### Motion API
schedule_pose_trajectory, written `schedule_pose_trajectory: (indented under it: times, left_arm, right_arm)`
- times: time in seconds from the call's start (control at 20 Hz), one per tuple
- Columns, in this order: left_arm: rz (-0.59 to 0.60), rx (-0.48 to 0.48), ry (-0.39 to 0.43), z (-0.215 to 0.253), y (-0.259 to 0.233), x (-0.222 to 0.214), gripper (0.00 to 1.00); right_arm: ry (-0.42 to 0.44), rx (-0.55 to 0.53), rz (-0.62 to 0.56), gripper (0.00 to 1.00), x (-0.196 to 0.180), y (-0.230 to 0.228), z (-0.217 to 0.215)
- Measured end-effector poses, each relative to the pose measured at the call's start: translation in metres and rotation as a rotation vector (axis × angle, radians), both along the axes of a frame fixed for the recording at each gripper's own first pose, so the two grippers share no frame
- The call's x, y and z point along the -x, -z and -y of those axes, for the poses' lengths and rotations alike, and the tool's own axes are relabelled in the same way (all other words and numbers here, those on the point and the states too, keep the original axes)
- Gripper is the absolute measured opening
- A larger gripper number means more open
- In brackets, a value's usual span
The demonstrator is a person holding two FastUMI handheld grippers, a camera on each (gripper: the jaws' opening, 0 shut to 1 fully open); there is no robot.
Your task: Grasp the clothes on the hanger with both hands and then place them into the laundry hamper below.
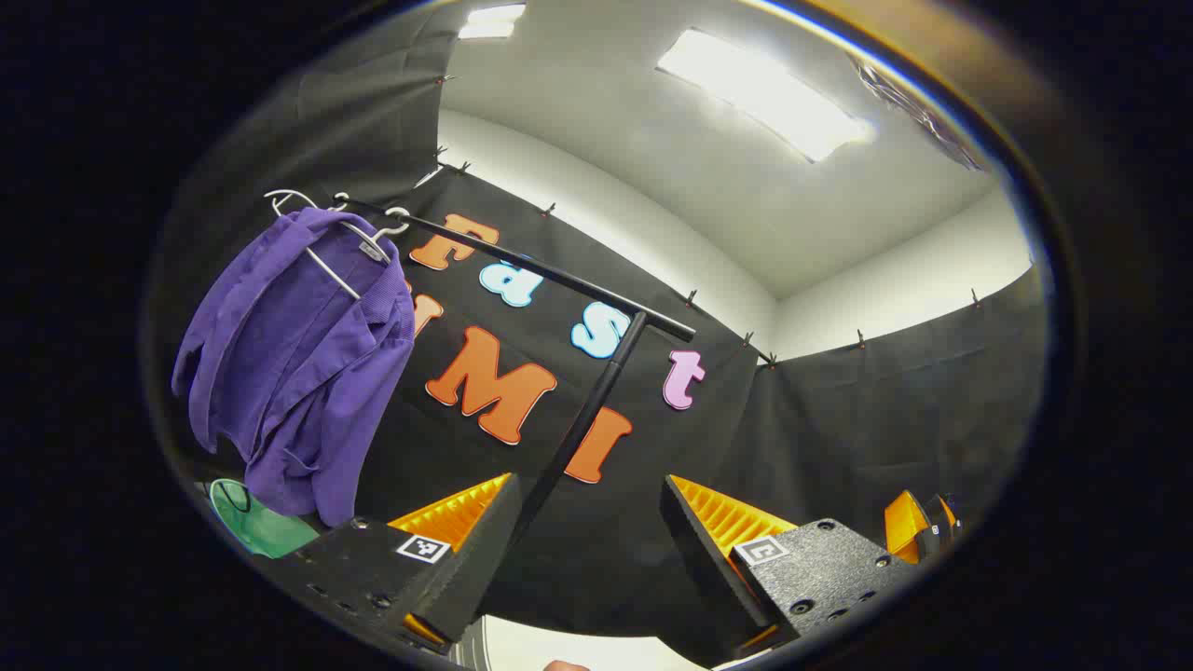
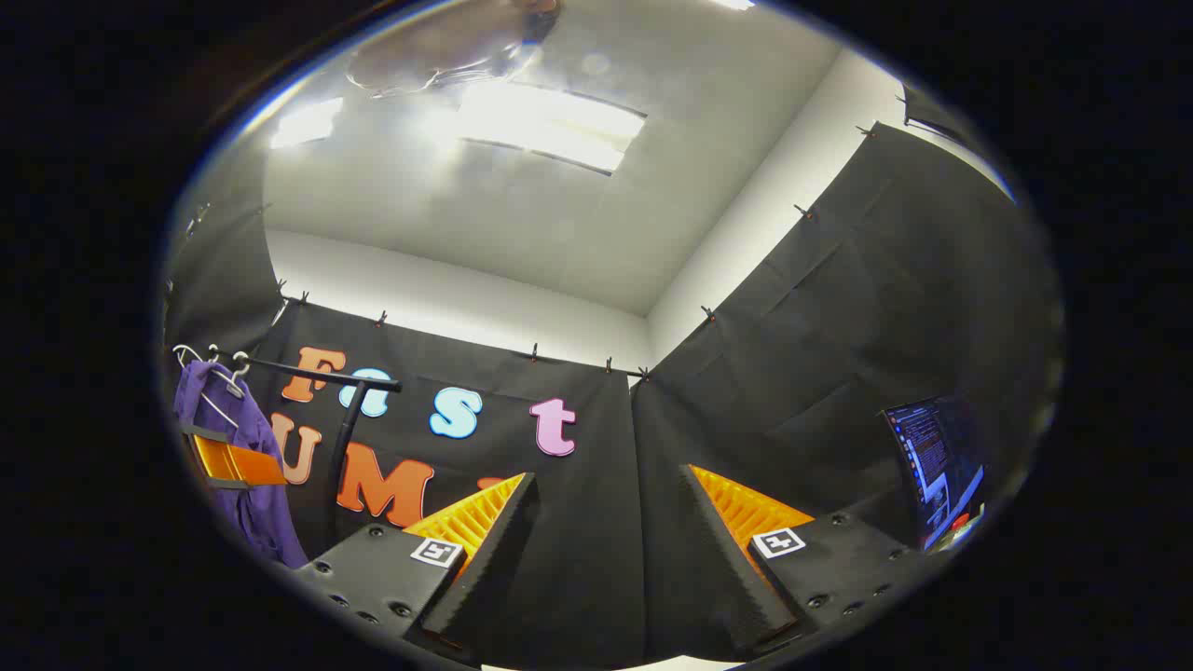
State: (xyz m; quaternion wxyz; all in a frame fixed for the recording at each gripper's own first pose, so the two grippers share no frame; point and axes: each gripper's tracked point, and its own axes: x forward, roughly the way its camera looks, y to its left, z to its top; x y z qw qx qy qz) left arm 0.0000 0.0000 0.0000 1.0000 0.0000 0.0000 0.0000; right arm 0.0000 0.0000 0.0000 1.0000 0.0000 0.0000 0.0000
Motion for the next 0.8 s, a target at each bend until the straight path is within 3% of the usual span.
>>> schedule_pose_trajectory:
  times: [0.05, 0.1, 0.15, 0.2, 0.35, 0.4, 0.6, 0.8]
  left_arm:
    - [-0.012, -0.034, -0.011, -0.005, 0.003, -0.001, 0.95]
    - [-0.024, -0.073, -0.022, -0.01, 0.006, -0.001, 0.95]
    - [-0.037, -0.115, -0.035, -0.017, 0.008, -0.001, 0.99]
    - [-0.051, -0.159, -0.05, -0.023, 0.01, -0.001, 0.95]
    - [-0.077, -0.263, -0.092, -0.044, 0.011, 0.003, 0.96]
    - [-0.08, -0.281, -0.105, -0.049, 0.009, 0.004, 0.99]
    - [-0.069, -0.312, -0.154, -0.067, -0.001, 0.008, 0.92]
    - [-0.056, -0.341, -0.174, -0.075, -0.01, 0.009, 0.95]
  right_arm:
    - [0.004, -0.005, -0.006, 0.97, -0.004, 0.002, 0.002]
    - [0.002, -0.021, -0.012, 0.97, -0.005, 0.005, 0.0]
    - [-0.007, -0.04, -0.018, 0.93, -0.007, 0.009, -0.006]
    - [-0.019, -0.057, -0.026, 0.89, -0.008, 0.013, -0.013]
    - [-0.059, -0.084, -0.052, 0.89, -0.01, 0.026, -0.033]
    - [-0.074, -0.09, -0.058, 0.89, -0.009, 0.029, -0.04]
    - [-0.127, -0.126, -0.09, 0.89, -0.006, 0.036, -0.063]
    - [-0.147, -0.138, -0.138, 0.89, -0.008, 0.046, -0.072]
